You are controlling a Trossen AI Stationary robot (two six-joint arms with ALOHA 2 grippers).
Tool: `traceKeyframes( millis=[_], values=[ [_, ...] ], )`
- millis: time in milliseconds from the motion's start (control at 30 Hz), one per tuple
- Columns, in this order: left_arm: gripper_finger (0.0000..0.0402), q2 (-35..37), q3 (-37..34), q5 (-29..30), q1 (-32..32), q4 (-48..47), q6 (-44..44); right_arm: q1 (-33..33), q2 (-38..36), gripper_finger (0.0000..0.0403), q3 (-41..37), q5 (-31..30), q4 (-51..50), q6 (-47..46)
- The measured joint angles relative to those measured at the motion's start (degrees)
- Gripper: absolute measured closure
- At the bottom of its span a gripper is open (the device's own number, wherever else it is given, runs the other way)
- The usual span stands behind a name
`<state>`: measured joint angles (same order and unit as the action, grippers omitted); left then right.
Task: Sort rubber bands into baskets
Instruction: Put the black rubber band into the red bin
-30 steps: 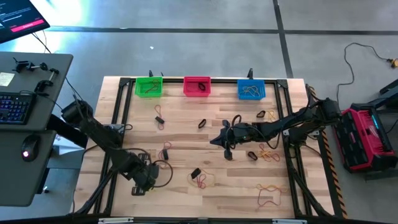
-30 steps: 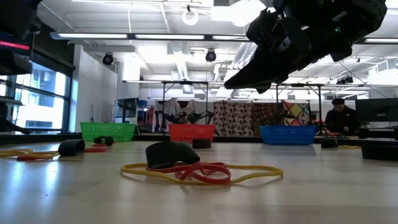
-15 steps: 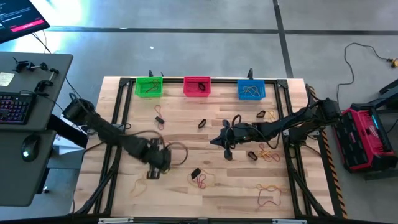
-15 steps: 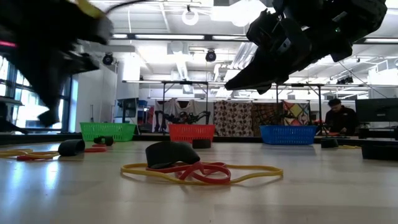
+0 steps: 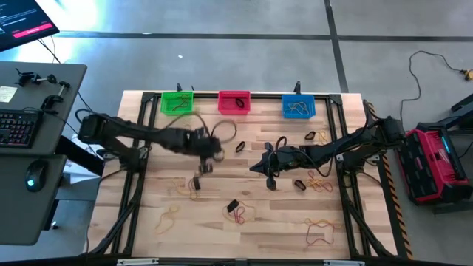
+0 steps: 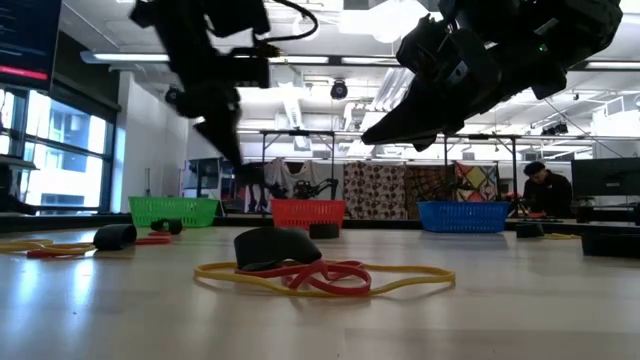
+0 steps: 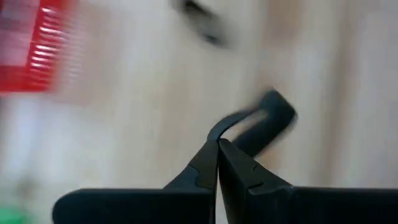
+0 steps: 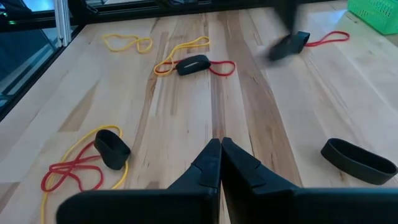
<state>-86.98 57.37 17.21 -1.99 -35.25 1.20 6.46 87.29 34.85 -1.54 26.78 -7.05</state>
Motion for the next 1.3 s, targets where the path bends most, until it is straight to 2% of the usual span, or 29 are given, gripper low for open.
traceKeyframes(
  millis=[67,167,367,500,933,1300],
  values=[
    [0.0401,0.0,1.8,3.2,-3.3,0.3,-2.1,0.0,0.0,0.0403,0.0,0.0,0.0,0.0],
    [0.0401,0.0,3.9,3.5,-8.6,3.7,-5.4,0.0,0.0,0.0403,0.0,0.0,0.0,0.0],
    [0.0401,-0.7,4.3,-2.8,-18.9,13.1,-10.7,0.0,0.1,0.0403,0.0,0.0,0.0,0.0],
    [0.0401,-4.6,5.4,-7.4,-24.2,14.9,-12.2,0.0,0.2,0.0403,0.0,-0.5,-0.5,0.0],
    [0.0401,-22.7,22.9,-8.1,-31.3,10.8,-16.8,0.0,0.2,0.0403,0.0,-2.9,-1.8,-0.5],
    [0.0401,-30.1,27.6,-7.9,-34.7,10.4,-17.4,0.0,0.2,0.0403,0.0,-3.2,-2.2,-0.5]
  ],
)
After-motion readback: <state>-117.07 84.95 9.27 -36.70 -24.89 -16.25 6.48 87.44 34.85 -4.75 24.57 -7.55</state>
